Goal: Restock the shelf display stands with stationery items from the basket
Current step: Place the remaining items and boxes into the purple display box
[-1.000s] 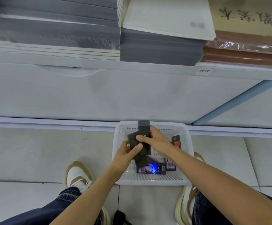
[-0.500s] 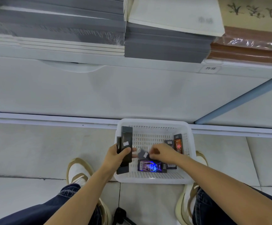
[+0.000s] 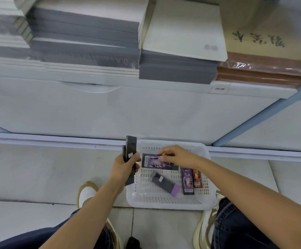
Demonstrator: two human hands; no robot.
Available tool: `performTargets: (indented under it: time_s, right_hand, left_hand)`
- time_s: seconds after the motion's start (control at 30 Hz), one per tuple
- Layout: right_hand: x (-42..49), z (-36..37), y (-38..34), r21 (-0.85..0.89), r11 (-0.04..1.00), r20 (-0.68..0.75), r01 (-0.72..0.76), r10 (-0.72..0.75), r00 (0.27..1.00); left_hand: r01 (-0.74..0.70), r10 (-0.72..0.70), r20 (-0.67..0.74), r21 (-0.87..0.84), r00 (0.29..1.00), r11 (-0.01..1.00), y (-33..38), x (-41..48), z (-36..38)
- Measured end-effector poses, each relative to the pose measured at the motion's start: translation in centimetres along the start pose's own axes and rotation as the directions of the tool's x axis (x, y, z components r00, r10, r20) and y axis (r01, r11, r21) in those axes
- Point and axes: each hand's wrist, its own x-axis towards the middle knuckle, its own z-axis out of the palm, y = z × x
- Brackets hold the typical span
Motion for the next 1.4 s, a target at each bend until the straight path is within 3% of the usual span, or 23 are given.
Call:
performTargets:
  time_s: [0.23,0.43,0.67,0.8,0.93,1.07,1.2,1.4]
  right_hand:
    - [-3.0,-3.8,-7.8,0.094,0.973,-0.090,0.210,-0.201,0.975]
    - [-7.7,-6.1,-14.4,0.331,0.837,-0.283,0.436,-0.353,0.892]
    - [-13.4,-6.6,-22.7,0.254,0.689,-0.556,0.679,-0.470,0.686]
    - [-16.9,-8.6,-28.4,0.016,0.671,-0.640,0.741,-0.563,0.523]
    - [-20.1,-11.7,-33.9,-0.187,0.624,-0.699,0.758,-0.627,0.343]
    - [-21.8,-15.1,-38.4,-0.426,0.615,-0.701,0.663,-0.688,0.188]
    - [-22.0,-17.9,-41.6,-0.593,0.636,-0.679,0.494,-0.725,0.117]
    - [-20.7,-20.3,-43.8,-0.663,0.654,-0.657,0.364,-0.741,0.136]
  left_hand:
    - [-0.164,0.164,0.069,-0.005,0.984,0.986,6.5,-2.8,-0.2]
    - [-0.329,0.327,-0.044,-0.076,0.944,0.941,12.1,-6.1,-1.9]
    - [-0.479,0.482,0.003,-0.101,0.876,0.872,19.9,-11.8,-3.4]
    - [-0.511,0.521,0.028,-0.156,0.853,0.845,25.1,-15.5,-3.3]
    - [-0.518,0.542,0.021,-0.265,0.840,0.813,30.2,-18.8,-3.1]
    - [-0.542,0.586,0.031,-0.343,0.810,0.767,34.1,-20.9,-3.2]
    - [-0.610,0.649,0.056,-0.286,0.759,0.739,36.4,-21.5,-3.5]
    - [-0.680,0.716,0.059,-0.267,0.696,0.683,38.1,-20.3,-4.5]
